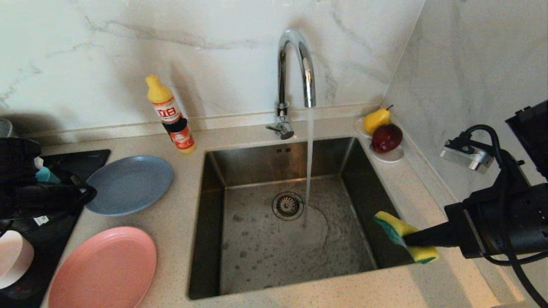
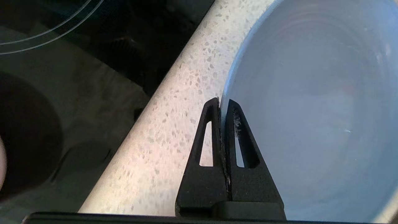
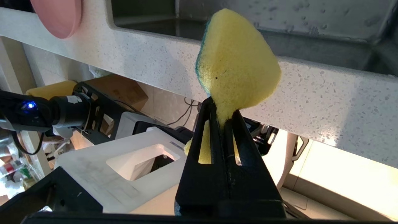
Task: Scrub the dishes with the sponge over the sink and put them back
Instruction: Place the plate on the table, then wash the plate
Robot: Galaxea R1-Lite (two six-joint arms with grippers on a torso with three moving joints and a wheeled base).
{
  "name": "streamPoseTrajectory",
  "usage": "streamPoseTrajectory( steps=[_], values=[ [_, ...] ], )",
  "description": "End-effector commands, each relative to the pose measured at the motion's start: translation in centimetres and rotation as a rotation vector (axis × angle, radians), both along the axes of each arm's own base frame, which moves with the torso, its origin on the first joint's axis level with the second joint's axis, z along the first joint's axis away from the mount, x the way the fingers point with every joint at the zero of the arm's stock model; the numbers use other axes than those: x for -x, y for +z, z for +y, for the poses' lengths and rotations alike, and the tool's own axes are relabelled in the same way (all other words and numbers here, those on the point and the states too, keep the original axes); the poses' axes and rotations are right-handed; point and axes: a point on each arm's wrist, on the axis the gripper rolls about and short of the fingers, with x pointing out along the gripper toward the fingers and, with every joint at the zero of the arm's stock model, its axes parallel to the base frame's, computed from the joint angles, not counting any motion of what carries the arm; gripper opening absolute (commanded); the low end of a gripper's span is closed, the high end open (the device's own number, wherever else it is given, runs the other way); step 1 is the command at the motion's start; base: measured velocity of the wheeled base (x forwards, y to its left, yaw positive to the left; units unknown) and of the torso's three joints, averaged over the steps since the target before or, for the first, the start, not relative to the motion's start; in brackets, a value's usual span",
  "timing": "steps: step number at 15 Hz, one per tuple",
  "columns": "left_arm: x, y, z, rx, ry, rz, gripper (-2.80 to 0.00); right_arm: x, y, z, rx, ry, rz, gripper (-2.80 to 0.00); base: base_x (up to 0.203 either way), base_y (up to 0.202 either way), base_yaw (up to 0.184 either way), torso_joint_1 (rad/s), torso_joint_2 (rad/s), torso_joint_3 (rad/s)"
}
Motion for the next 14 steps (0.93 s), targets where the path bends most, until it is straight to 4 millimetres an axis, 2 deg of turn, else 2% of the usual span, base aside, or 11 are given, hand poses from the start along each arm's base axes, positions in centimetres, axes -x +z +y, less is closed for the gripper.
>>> streamPoseTrajectory(
  steps=[1,2,4,6,10,11,13,14],
  values=[
    [-0.5,-1.4,0.3,0.017,0.001,0.034,-2.80,-0.4,-0.5,0.2,0.010,-0.001,0.024,-2.80,0.000,0.000,0.000,0.000,0.00,0.000],
    [-0.4,-1.2,0.2,0.016,0.002,0.029,0.00,-0.4,-0.5,0.2,0.011,-0.001,0.026,-2.80,0.000,0.000,0.000,0.000,0.00,0.000],
    [0.0,-0.2,0.0,0.001,0.001,-0.001,0.00,-0.5,-0.5,0.3,0.011,-0.001,0.025,-2.80,0.000,0.000,0.000,0.000,0.00,0.000],
    [0.7,1.6,-0.3,-0.024,0.000,-0.053,0.00,-0.6,-0.9,0.3,0.019,-0.004,0.039,-2.80,0.000,0.000,0.000,0.000,0.00,0.000],
    [4.6,6.5,-1.9,-0.086,-0.014,-0.138,0.00,-0.4,-0.5,0.2,0.012,-0.004,0.023,-2.80,0.000,0.000,0.000,0.000,0.00,0.000],
    [5.8,6.4,-2.5,-0.112,-0.049,-0.066,-2.80,-0.3,-0.5,0.1,0.011,-0.004,0.021,-2.80,0.000,0.000,0.000,0.000,0.00,0.000],
    [7.2,4.2,-3.0,-0.154,-0.116,0.050,-2.80,-0.1,-0.7,-0.2,0.013,-0.013,0.026,-2.80,0.000,0.000,0.000,0.000,0.00,0.000],
    [8.3,3.8,-3.5,-0.185,-0.148,0.084,-2.80,0.0,-0.6,-0.3,0.012,-0.016,0.023,-2.80,0.000,0.000,0.000,0.000,0.00,0.000]
  ],
)
